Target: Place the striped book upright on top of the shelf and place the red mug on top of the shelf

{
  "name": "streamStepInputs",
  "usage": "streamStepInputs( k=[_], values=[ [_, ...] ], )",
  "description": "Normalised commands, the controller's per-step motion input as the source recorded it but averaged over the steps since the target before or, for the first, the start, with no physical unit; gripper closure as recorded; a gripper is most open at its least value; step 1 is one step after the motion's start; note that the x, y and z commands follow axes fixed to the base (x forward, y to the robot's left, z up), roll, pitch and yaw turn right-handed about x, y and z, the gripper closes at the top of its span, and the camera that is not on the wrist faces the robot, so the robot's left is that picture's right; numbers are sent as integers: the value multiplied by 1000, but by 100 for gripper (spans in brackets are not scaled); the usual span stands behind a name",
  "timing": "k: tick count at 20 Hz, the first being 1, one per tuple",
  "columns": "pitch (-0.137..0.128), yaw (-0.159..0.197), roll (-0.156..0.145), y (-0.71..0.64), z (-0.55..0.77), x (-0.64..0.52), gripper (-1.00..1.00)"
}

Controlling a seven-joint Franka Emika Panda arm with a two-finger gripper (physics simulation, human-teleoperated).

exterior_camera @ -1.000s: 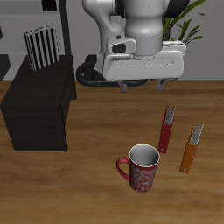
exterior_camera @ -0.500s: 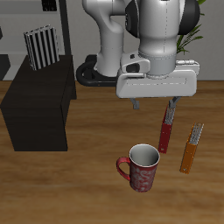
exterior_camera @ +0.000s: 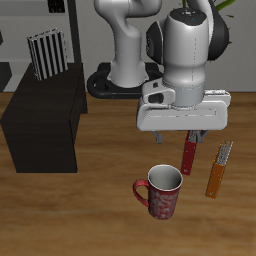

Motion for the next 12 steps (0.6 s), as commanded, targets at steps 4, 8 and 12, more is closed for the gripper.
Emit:
streamStepInputs(
  k=[4, 8, 12],
  values=[
    [-5, -18, 1, 70, -266, 29, -100],
    [-31, -37, -26, 17, -184, -11, -100],
    [-39, -13, 46, 132, -131, 7, -100]
  ],
)
